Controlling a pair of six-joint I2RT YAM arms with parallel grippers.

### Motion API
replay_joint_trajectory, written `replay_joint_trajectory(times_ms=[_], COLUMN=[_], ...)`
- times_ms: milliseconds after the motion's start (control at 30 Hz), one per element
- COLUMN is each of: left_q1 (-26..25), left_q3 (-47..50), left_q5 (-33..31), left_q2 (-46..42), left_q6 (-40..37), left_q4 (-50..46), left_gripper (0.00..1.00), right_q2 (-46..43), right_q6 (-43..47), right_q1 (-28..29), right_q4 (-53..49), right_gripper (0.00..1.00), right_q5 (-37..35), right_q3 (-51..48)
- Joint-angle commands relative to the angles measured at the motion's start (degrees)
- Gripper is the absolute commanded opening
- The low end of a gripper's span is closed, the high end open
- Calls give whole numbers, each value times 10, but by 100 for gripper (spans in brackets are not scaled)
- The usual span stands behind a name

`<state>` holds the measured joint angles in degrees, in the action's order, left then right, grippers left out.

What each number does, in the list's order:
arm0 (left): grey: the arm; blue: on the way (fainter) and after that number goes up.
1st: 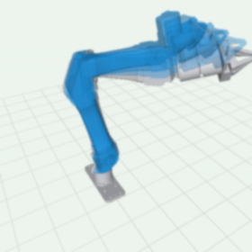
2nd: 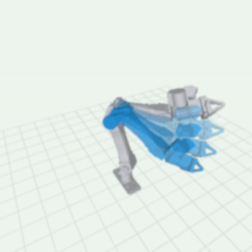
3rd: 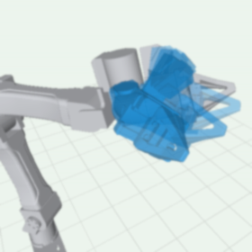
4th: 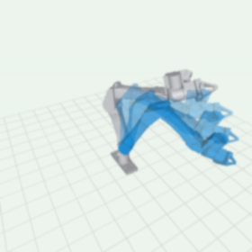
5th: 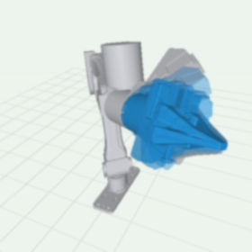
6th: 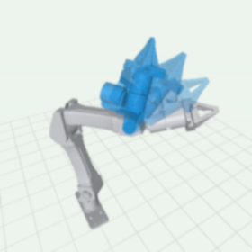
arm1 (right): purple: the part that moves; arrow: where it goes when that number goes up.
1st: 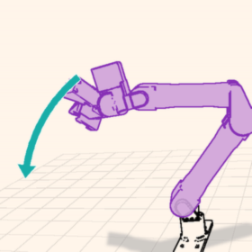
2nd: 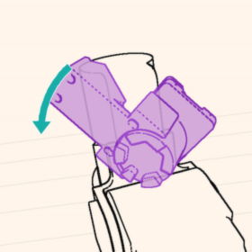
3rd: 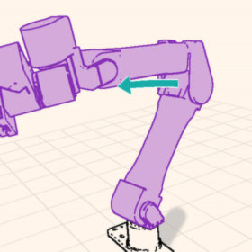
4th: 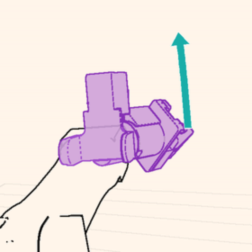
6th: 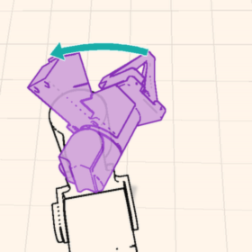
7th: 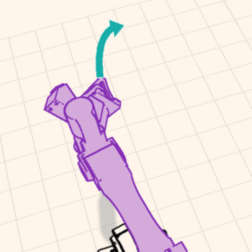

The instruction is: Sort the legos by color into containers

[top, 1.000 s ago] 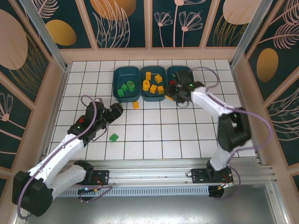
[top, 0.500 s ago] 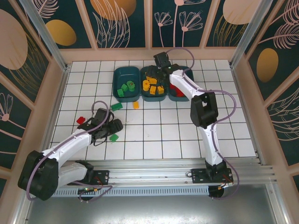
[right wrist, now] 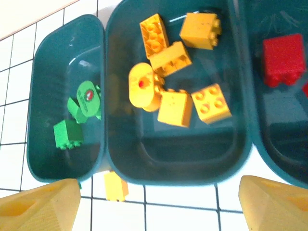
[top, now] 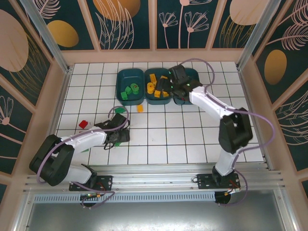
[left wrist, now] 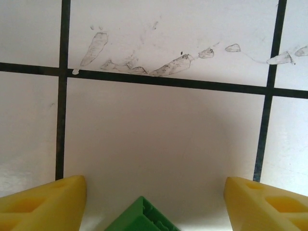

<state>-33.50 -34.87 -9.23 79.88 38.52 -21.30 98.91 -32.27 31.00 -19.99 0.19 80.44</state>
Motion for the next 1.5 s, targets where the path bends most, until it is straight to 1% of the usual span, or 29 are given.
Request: replay_joint_trajectory(times_ms=[0, 67, 100, 200, 267, 367, 500, 633, 767, 933, 1167, 1267, 1300, 1400, 1467], left_q1=[-27, -37, -42, -57, -60, -65, -84, -88, -91, -124, -142, -144, -146, -148, -148], left_q3=[15, 20, 22, 11, 4, 8, 12, 11, 16, 13, 0, -7, -9, -14, -25], left_q5=[82, 118, 124, 111, 101, 109, 100, 88, 108, 101, 70, 62, 61, 57, 56], left_q2=[3, 10, 11, -2, -19, -32, -25, -34, -44, -35, -24, -9, -4, 3, -1], left_q6=[-11, -4, 2, 15, 24, 36, 44, 42, 45, 62, 79, 85, 87, 88, 89], left_q4=[1, 16, 19, -6, -27, -33, -46, -71, -73, -97, -118, -118, -116, -111, -114], left_gripper=[70, 61, 59, 60, 61, 62, 64, 66, 66, 66, 53, 45, 41, 31, 26], right_q2=[-60, -89, -100, -136, -161, -181, -193, -206, -210, -216, -220, -220, -222, -229, -234], right_q6=[-5, 9, 11, 6, 5, 2, -1, -2, -2, -2, -3, -3, -2, -2, -2], right_q1=[0, -1, -7, -31, -37, -39, -41, -41, -41, -40, -40, -40, -41, -42, -45], right_q4=[48, 52, 51, 56, 61, 65, 65, 70, 73, 78, 85, 86, 85, 85, 87], right_gripper=[86, 84, 84, 82, 82, 82, 81, 82, 82, 82, 82, 82, 82, 82, 82], right_q5=[7, 10, 11, 27, 26, 25, 29, 29, 34, 39, 42, 42, 42, 39, 39], right_q3=[-69, -106, -120, -170, -197, -220, -231, -239, -248, -259, -269, -270, -270, -276, -282])
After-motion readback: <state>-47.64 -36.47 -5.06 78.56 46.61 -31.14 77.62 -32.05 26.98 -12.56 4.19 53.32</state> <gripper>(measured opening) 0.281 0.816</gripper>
